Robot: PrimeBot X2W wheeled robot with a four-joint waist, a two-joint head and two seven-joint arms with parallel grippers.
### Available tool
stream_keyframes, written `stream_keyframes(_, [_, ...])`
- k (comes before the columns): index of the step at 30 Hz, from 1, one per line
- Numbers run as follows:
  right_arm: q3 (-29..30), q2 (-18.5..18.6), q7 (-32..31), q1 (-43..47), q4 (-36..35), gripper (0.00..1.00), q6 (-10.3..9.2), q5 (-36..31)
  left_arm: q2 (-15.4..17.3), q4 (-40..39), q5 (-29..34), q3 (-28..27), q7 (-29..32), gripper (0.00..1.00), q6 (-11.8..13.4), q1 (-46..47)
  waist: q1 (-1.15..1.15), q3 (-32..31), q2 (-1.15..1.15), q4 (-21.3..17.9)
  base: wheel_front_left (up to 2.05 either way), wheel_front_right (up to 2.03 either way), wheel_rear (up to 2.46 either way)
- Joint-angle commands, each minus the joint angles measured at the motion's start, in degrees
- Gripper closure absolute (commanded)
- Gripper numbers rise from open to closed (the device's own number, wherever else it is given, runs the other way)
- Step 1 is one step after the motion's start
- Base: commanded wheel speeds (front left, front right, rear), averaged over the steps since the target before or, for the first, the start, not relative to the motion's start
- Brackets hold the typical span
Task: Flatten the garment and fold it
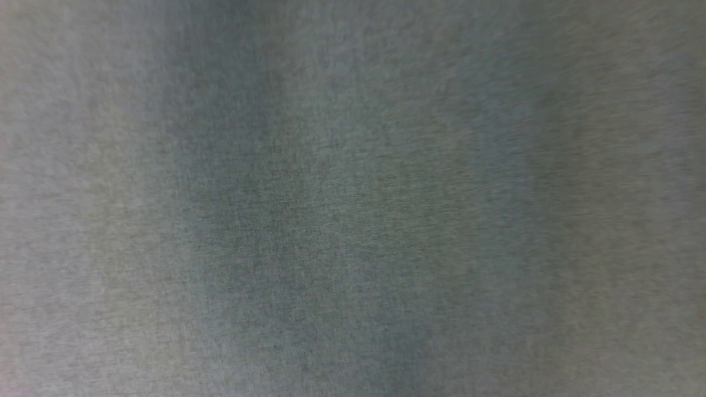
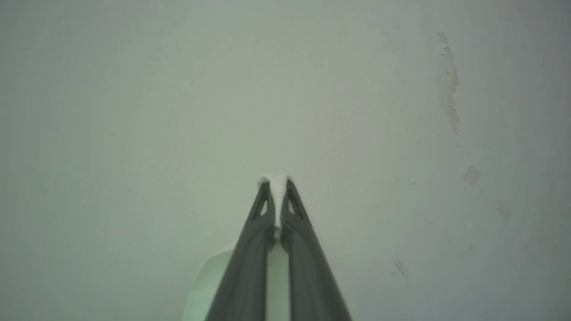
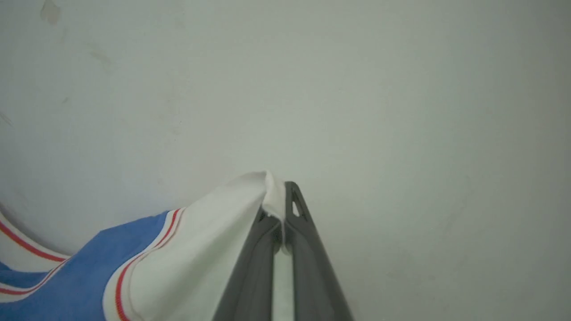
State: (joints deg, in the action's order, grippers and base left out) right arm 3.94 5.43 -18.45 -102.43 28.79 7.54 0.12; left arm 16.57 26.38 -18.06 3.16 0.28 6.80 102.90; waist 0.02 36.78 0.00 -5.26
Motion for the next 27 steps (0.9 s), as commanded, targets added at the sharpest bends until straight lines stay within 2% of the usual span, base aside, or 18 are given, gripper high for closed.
stream_keyframes(1, [-0.1, 0.6, 1.3, -1.1, 0.8, 1.00, -0.05, -0.3, -0.1, 0.6, -0.6, -0.4, -1.7, 1.00, -1.0, 0.5, -0.02, 8.6, 0.00, 3.2, 0.00, 0.00, 0.00])
stream_keyframes(5, [-1.5, 1.5, 3.4, -1.5, 2.8, 1.00, -0.05, 0.4, 0.4, 1.5, -2.0, -1.1, -4.9, 1.00, -2.8, -0.7, -0.02, 9.9, 0.00, 4.2, 0.00, 0.00, 0.00])
stream_keyframes(9, [-6.4, 2.4, 5.1, 0.1, 3.7, 1.00, -0.05, 3.3, 0.8, 0.7, -4.1, -1.5, -6.1, 1.00, -5.6, -3.9, -0.02, 9.3, 0.00, 5.1, 0.00, 0.00, 0.00])
stream_keyframes(13, [-13.3, 4.7, 5.6, 4.4, 1.2, 1.00, -0.05, 10.8, 1.2, -2.4, -6.3, -1.0, -5.2, 1.00, -9.1, -10.7, -0.02, 6.4, 0.00, 6.3, 0.00, 0.00, 0.00])
stream_keyframes(16, [-17.0, 7.2, 4.5, 9.7, -3.8, 1.00, -0.05, 17.7, 1.7, -6.7, -7.9, -0.7, -3.5, 1.00, -10.6, -17.9, -0.02, 3.5, 0.00, 6.9, 0.00, 0.00, 0.00])
stream_keyframes(20, [-17.7, 10.5, 1.1, 20.2, -13.3, 1.00, -0.05, 25.0, 2.2, -15.1, -10.4, -1.0, -0.3, 1.00, -10.9, -29.7, -0.02, -0.6, 0.00, 6.8, 0.00, 0.00, 0.00])
stream_keyframes(23, [-16.1, 12.2, -1.6, 29.2, -20.9, 1.00, -0.05, 28.4, 1.9, -22.2, -12.1, -1.9, 2.1, 1.00, -9.5, -39.3, -0.02, -3.2, 0.00, 6.5, 0.00, 0.00, 0.00])
stream_keyframes(27, [-12.6, 12.4, -4.5, 42.3, -30.8, 1.00, -0.05, 31.0, 2.3, -32.2, -13.0, -2.9, 4.3, 1.00, -7.9, -53.1, -0.02, -6.3, 0.00, 5.7, 0.00, 0.00, 0.00])
